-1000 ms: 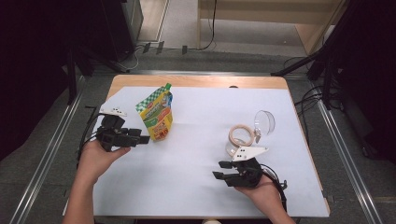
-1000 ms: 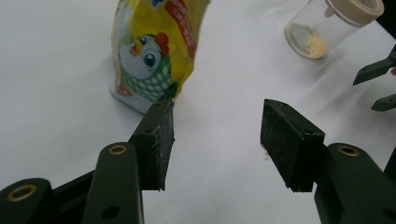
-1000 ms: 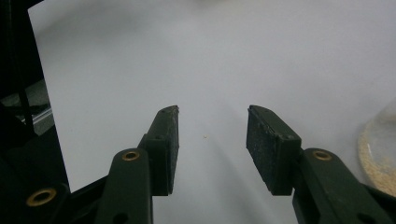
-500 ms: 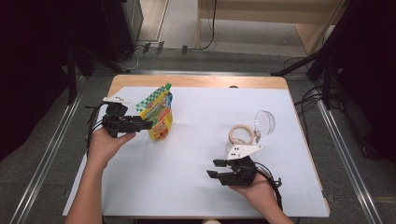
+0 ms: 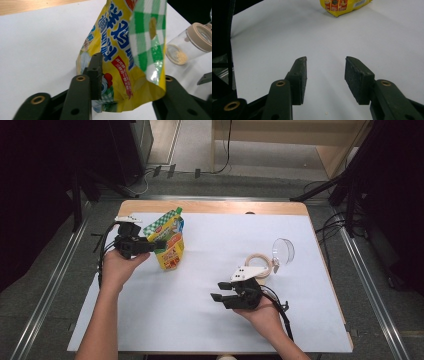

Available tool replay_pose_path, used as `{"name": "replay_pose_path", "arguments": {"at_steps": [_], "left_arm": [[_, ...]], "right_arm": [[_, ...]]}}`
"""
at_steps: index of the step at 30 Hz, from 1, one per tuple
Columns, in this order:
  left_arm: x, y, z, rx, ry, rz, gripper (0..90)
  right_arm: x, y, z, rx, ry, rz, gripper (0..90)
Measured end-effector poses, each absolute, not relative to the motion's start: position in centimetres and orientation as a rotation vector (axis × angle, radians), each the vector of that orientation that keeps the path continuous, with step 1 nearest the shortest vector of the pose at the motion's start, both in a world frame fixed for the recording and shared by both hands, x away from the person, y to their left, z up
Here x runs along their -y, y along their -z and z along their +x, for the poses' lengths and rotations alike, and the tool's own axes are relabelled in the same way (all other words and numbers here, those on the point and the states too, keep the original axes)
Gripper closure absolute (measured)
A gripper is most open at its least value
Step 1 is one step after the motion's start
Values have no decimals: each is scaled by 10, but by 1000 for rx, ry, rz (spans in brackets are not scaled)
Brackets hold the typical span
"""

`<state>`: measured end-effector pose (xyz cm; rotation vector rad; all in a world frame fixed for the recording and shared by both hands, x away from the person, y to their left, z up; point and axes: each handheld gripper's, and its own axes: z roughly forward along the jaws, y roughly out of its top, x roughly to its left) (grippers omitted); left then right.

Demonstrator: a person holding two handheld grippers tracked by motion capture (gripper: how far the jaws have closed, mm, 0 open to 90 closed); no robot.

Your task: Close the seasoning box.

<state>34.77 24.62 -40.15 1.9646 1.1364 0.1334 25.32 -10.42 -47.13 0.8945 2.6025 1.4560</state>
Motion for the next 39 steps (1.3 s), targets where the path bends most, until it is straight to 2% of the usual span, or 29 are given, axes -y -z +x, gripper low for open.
{"name": "replay_pose_path", "arguments": {"at_steps": [10,12,15,27,39], "left_arm": [[-240,399,345,-1122,-185,1964,887],[-238,398,343,-1121,-218,1979,900],[-235,391,341,-1128,-236,1973,900],[-207,353,318,-979,-113,2013,900],[-175,338,294,-825,-13,2068,900]], "right_arm": [[99,486,249,-2634,-1420,874,538],[97,490,249,-2640,-1410,869,539],[95,493,249,-2654,-1388,869,539],[97,499,253,-2645,-1413,898,543],[104,502,264,-2569,-1437,1009,537]]}}
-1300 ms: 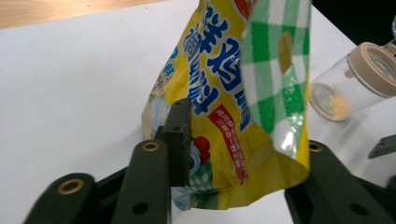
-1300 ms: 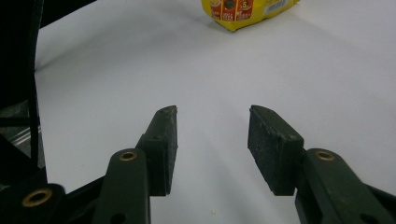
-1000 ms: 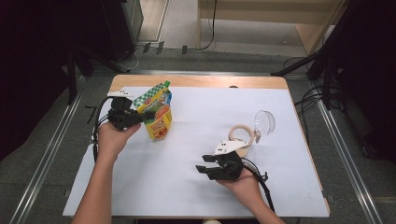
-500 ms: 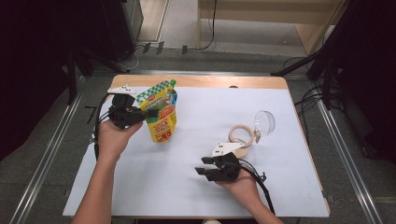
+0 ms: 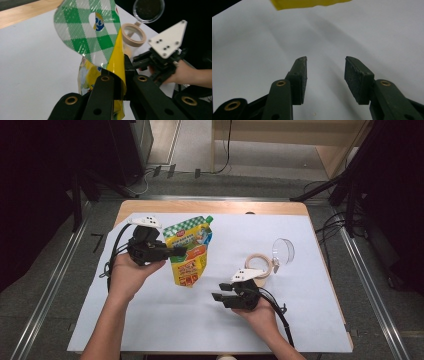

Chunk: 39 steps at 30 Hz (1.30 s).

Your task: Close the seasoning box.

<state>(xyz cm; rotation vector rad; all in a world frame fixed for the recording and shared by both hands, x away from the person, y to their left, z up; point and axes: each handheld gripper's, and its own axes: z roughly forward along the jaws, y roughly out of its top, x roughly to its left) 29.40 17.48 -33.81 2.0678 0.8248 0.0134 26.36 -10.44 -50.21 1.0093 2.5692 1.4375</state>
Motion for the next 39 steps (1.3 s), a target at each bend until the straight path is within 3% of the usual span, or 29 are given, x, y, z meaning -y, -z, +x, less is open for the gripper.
{"name": "replay_pose_path", "arguments": {"at_steps": [3,5,8,16,22,39], "left_arm": [[-167,336,289,-802,-3,2084,900],[-155,335,281,-769,13,2108,900],[-145,335,276,-739,43,2118,900],[-126,328,262,-646,131,2107,900],[-131,336,270,-711,119,2089,900],[-119,340,275,-713,84,2074,854]], "right_arm": [[104,504,265,-2562,-1436,1014,559],[104,504,266,-2567,-1429,1004,649],[104,505,267,-2556,-1403,1005,689],[109,508,271,-2500,-1424,1025,684],[102,505,261,-2503,-1446,884,619],[103,508,248,-2544,-1423,902,649]]}}
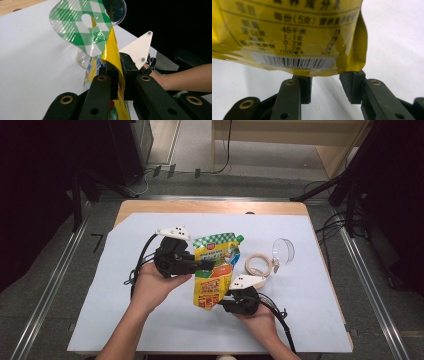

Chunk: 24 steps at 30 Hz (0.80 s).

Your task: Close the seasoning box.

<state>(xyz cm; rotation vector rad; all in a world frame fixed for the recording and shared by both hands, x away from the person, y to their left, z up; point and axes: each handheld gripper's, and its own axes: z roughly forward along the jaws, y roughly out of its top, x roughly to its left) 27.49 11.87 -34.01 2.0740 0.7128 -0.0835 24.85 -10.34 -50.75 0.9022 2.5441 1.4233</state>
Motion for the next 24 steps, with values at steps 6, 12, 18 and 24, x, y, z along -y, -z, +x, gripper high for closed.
{"name": "replay_pose_path", "arguments": {"at_steps": [6,12,18,24], "left_arm": [[-112,344,275,-708,74,2093,824],[-111,342,273,-700,175,2067,900],[-112,329,266,-669,200,2063,900],[-111,334,271,-699,169,2023,900]], "right_arm": [[103,511,247,-2556,-1403,914,666],[101,512,245,-2552,-1412,900,664],[105,506,244,-2442,-1482,853,591],[103,501,240,-2421,-1464,741,594]]}}
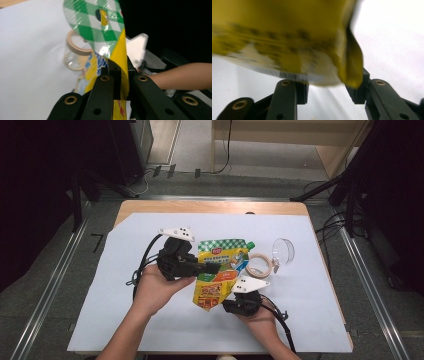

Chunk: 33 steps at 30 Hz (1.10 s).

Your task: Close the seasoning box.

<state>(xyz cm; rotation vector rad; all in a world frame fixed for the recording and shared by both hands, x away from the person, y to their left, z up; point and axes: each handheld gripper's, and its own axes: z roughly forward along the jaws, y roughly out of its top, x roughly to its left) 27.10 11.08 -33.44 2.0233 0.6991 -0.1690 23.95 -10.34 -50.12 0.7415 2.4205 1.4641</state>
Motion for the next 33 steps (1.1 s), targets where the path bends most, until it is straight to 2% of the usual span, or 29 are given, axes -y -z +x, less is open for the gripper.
{"name": "replay_pose_path", "arguments": {"at_steps": [3,6,11,18,26,33], "left_arm": [[-109,339,275,-709,161,2005,890],[-105,348,277,-697,80,2025,846],[-103,357,281,-696,67,1974,822],[-90,367,292,-727,102,1978,783],[-77,373,303,-780,115,2017,778],[-68,375,308,-830,142,2064,728]], "right_arm": [[98,500,233,-2429,-1428,667,605],[85,502,224,-2466,-1365,618,617],[83,501,221,-2500,-1415,641,626],[84,495,214,-2507,-1431,648,660],[83,492,211,-2526,-1479,679,664],[83,487,211,-2529,-1513,691,655]]}}
